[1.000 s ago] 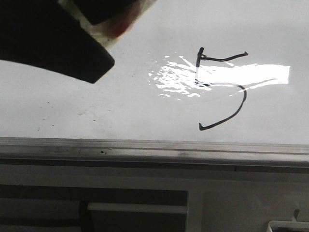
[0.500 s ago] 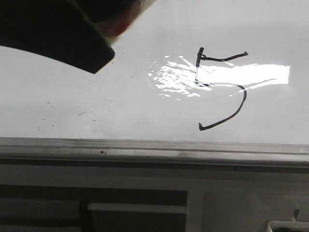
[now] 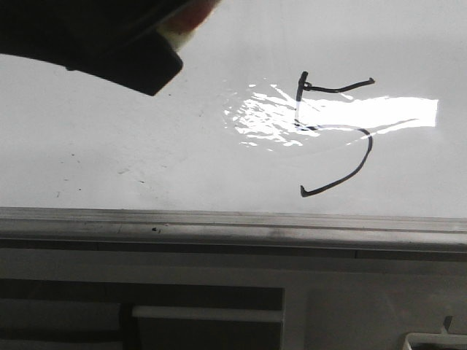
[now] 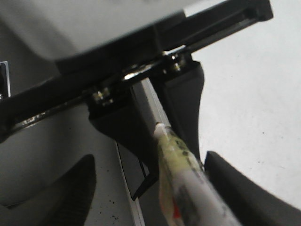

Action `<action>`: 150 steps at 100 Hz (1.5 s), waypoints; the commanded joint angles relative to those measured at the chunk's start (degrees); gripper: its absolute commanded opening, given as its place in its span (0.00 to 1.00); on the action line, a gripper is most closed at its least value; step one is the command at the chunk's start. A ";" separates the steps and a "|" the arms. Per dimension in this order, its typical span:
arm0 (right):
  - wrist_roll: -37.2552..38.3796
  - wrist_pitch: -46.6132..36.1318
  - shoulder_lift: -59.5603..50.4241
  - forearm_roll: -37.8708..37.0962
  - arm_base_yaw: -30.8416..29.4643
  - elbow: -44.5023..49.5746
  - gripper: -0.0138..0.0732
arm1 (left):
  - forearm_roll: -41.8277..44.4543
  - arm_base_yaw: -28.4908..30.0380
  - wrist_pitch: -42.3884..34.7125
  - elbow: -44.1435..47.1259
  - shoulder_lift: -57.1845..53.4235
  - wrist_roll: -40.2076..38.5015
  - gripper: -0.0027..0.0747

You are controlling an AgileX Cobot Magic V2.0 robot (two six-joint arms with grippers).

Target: Write number 5 on whiteboard

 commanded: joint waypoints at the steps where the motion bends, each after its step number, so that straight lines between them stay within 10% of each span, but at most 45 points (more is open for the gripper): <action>1: -0.22 0.63 -2.50 -1.56 -0.13 -1.58 0.71 | -1.64 0.12 -3.58 -1.56 -0.66 -2.72 0.01; 43: 0.52 7.22 -13.81 -4.14 -0.13 -1.58 0.65 | -1.76 0.12 -16.48 6.87 -0.53 -20.42 0.01; 67: 2.28 12.37 -18.28 -4.56 -0.13 -1.58 0.08 | -1.76 0.12 -30.44 11.09 0.61 -43.09 0.01; 150: 5.16 16.69 -23.56 -5.69 -0.13 -1.58 0.09 | -12.21 1.43 -46.28 11.09 17.30 -49.56 0.01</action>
